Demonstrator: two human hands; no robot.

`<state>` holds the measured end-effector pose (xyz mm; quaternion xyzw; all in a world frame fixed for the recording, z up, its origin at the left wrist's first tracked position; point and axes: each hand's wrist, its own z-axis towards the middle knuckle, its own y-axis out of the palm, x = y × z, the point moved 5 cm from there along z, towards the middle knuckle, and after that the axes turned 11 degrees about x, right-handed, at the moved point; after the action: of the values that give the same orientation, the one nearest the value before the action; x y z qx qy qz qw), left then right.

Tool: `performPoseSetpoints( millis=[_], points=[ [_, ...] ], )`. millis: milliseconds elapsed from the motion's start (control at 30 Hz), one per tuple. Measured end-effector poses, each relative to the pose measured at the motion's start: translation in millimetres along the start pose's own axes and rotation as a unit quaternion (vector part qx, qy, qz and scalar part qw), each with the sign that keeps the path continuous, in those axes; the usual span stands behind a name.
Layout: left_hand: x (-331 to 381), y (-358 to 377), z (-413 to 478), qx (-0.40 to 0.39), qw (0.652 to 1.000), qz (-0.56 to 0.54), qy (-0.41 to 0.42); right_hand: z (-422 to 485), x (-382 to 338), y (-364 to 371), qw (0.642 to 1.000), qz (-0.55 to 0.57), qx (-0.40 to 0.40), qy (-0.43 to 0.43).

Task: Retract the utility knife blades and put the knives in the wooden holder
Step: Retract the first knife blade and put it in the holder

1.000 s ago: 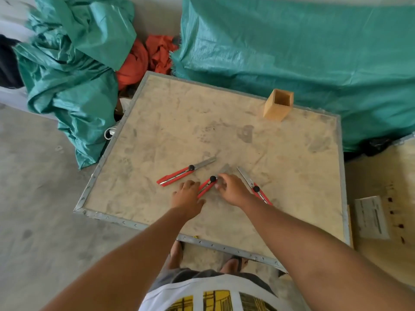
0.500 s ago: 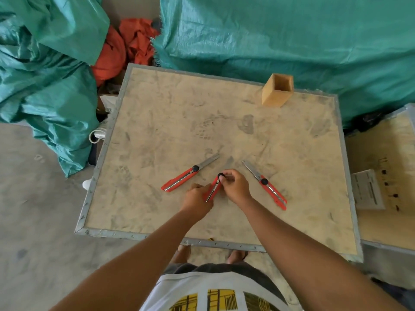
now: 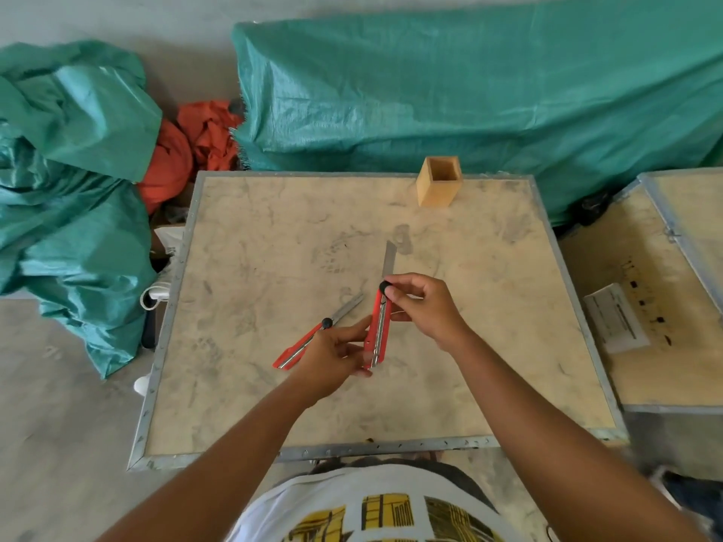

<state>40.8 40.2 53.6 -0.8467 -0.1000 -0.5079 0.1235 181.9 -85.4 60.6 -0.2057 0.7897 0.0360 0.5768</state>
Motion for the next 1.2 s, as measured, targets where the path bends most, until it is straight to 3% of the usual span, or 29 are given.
performPoseSetpoints(
  millis=[167,400,633,1200],
  points=[
    [13,20,-3,0.053,0.997,-0.048,0.022,-5,-19,-32,1.0,-0.003,-0.014,-0.023],
    [39,39,-6,0.11,0.987,-0.106,0.048,-35,-15,-48,0.988,-0.082,-0.113,-0.067],
    [46,61,-15,0.085,0.988,-0.115,0.055,-44,-21,-72,0.973,-0.118,-0.125,-0.155],
    [70,121,-23,0.091,0.983,-0.138,0.081,-42,-27,-134,0.967,-0.1,-0.109,-0.208]
  ],
)
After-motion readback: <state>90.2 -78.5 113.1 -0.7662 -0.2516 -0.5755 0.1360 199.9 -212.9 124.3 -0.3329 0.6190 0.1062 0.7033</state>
